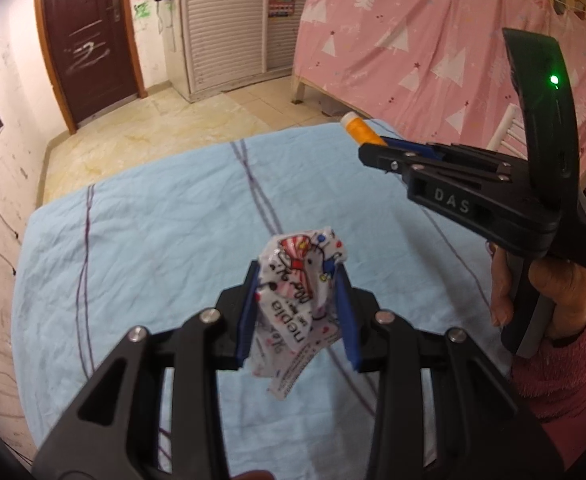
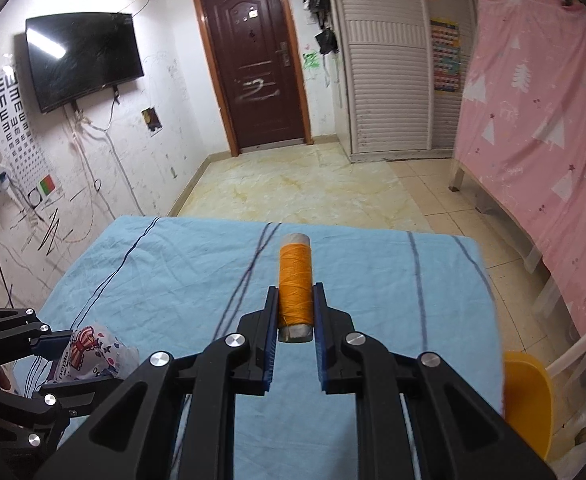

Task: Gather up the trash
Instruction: 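Carry the white wrapper and orange spool over the yellow bucket with both grippers, then open both grippers to drop the wrapper and spool into the bucket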

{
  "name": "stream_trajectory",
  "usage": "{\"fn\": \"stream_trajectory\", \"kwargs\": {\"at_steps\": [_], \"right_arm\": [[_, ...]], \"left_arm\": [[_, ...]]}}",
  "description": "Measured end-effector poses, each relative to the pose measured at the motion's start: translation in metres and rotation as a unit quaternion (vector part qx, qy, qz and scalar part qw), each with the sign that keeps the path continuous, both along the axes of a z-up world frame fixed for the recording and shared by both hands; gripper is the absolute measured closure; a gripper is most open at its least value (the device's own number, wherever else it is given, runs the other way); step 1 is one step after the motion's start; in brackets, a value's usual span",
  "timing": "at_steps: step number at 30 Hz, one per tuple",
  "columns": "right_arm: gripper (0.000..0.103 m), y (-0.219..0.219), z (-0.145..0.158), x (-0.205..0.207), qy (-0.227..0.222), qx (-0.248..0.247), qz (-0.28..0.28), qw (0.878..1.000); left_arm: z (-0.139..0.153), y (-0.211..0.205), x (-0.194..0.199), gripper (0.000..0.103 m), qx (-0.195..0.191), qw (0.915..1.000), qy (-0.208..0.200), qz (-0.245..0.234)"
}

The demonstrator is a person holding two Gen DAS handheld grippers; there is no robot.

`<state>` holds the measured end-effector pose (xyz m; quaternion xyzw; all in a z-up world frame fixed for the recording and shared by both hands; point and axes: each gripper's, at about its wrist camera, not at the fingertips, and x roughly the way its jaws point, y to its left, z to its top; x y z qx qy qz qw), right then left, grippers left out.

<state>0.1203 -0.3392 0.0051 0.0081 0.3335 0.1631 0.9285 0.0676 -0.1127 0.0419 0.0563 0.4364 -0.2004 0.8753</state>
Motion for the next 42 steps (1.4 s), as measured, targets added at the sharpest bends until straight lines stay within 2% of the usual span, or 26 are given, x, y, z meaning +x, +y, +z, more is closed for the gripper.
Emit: {"fn": "stream_trajectory", "kwargs": {"at_steps": [12,23,32,42], "right_arm": [[0.093,-0.095,0.002,-0.028,-0.021,0.028,-0.081,0.996],[0.093,-0.186,-0.017,-0.053,-0.018,0.059,-0.165,0.984],[0.093,-0.231,-0.041,-0.061,-0.005,0.078,-0.200,0.977],[0.093,-0.259,-0.072,-0.062,0.022,0.100,-0.216,0.971]], "left_arm": [[0.005,-0.063,0.004,0.069,0.013,0.9987,-0.008,-0.049],[0.004,-0.139,0.009,0.069,0.013,0.9950,-0.005,-0.099],[-0.001,-0.196,0.005,0.069,0.030,0.9909,-0.009,-0.131],[-0.007,-0.238,0.008,0.069,0.045,0.9879,-0.007,-0.148]]}}
